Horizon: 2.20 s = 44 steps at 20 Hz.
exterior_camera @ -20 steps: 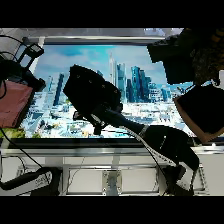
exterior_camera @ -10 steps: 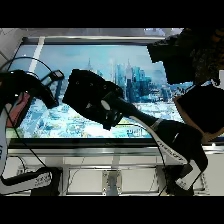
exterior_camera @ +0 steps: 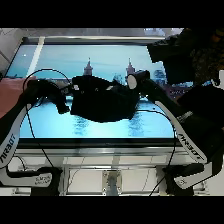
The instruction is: Fold the clothes and pants, and hang the long-sleeved shirts on hangers.
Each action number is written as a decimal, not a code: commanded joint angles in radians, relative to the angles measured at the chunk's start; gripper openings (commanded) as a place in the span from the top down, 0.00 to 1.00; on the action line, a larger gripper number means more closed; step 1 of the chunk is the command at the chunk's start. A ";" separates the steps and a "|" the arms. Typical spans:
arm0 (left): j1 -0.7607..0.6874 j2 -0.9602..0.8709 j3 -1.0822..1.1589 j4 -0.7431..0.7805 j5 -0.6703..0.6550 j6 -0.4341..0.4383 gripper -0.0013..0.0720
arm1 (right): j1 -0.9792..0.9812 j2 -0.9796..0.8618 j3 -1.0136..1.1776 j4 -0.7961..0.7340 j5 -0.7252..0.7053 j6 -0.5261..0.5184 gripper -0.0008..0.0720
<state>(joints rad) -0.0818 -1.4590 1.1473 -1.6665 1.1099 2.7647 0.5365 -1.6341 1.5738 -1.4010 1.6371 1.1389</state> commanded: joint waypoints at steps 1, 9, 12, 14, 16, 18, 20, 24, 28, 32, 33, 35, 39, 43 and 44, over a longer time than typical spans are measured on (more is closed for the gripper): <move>-0.012 -0.025 -0.015 -0.050 0.030 0.075 0.18 | -0.073 0.011 0.000 0.018 0.047 -0.008 0.97; -0.175 -0.010 -0.069 -0.139 0.109 0.194 0.15 | -0.116 0.011 0.000 0.039 0.032 -0.032 0.97; -0.224 -0.009 -0.095 -0.111 0.088 0.170 0.15 | -0.116 0.011 0.000 0.042 0.021 -0.033 0.97; -0.228 -0.009 -0.136 -0.002 0.054 0.121 0.15 | -0.116 0.011 0.000 0.052 0.021 -0.033 0.97; -0.220 -0.009 -0.164 0.077 0.030 0.068 0.15 | -0.116 0.011 0.000 0.075 0.019 -0.035 0.97; -0.220 -0.002 -0.165 0.088 0.010 0.062 0.19 | -0.116 0.011 0.000 0.092 0.018 -0.041 0.97; -0.224 0.021 -0.165 0.089 -0.041 0.062 0.19 | -0.116 0.011 0.000 0.096 0.017 -0.041 0.97; -0.220 0.060 -0.165 0.089 -0.083 0.062 0.19 | -0.116 0.011 0.000 0.096 0.018 -0.041 0.97; -0.222 0.101 -0.165 0.087 -0.083 0.047 0.22 | -0.116 0.011 0.000 0.097 0.020 -0.041 0.97; -0.205 0.100 -0.165 0.057 -0.106 0.055 0.21 | -0.116 0.011 0.000 0.097 0.020 -0.040 0.97; -0.205 0.083 -0.165 0.064 -0.106 0.055 0.21 | -0.116 0.011 0.000 0.098 0.021 -0.040 0.97; -0.205 0.061 -0.165 0.077 -0.111 0.091 0.21 | -0.116 0.011 0.000 0.100 0.023 -0.040 0.97; -0.205 0.041 -0.165 0.076 -0.140 0.097 0.21 | -0.116 0.011 0.000 0.109 0.020 -0.040 0.97; -0.205 0.011 -0.165 0.076 -0.182 0.123 0.21 | -0.116 0.011 0.000 0.121 0.020 -0.037 0.97; -0.205 0.003 -0.165 0.076 -0.188 0.123 0.21 | -0.116 0.011 0.000 0.121 0.021 -0.034 0.97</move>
<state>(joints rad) -0.2871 -1.4361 0.9825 -1.5906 0.9539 2.8727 0.4202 -1.6234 1.5738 -1.2873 1.6577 1.0985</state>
